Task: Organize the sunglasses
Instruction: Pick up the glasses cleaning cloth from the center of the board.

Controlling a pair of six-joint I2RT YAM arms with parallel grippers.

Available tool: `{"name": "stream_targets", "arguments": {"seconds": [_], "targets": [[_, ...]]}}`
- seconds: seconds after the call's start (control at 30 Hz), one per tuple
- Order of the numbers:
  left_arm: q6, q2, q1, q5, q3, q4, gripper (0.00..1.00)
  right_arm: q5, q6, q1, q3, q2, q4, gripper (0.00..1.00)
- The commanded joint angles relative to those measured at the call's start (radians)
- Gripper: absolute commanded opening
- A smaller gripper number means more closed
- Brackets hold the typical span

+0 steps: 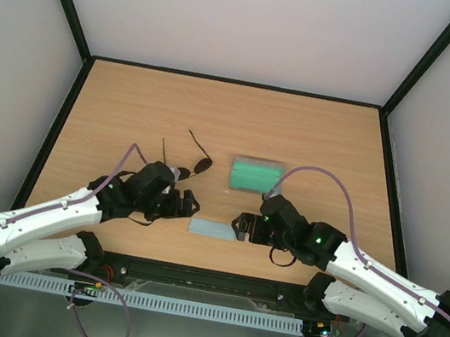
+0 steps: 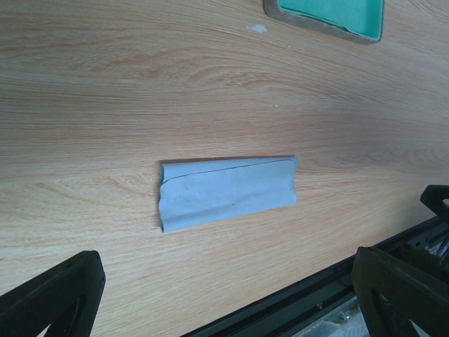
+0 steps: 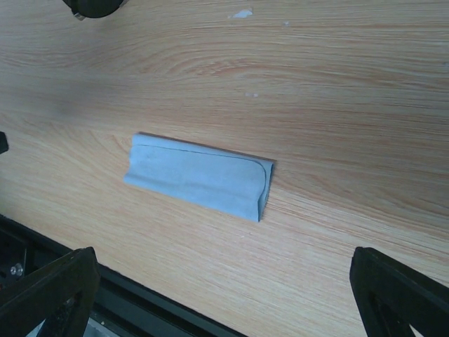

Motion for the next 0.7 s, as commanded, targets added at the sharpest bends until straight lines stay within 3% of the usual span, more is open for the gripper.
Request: {"name": "stream_targets", "arguments": {"seconds": [0.0, 0.33, 0.67], "targets": [[0.049, -0.04, 0.015, -0.012, 0.038, -0.072, 0.99, 0.052, 0.016, -0.004, 0.025, 0.009, -0.072, 0.99], [-0.039, -0.27, 0.016, 0.003, -0.089, -0.031, 0.99, 0.082, 0.091, -0.005, 0.008, 0.033, -0.083, 0.98], [-0.017, -0.32, 0.016, 0.025, -0.123, -0.036, 0.99, 0.057, 0.162, -0.004, -0.061, 0.045, -0.045, 0.98]]}}
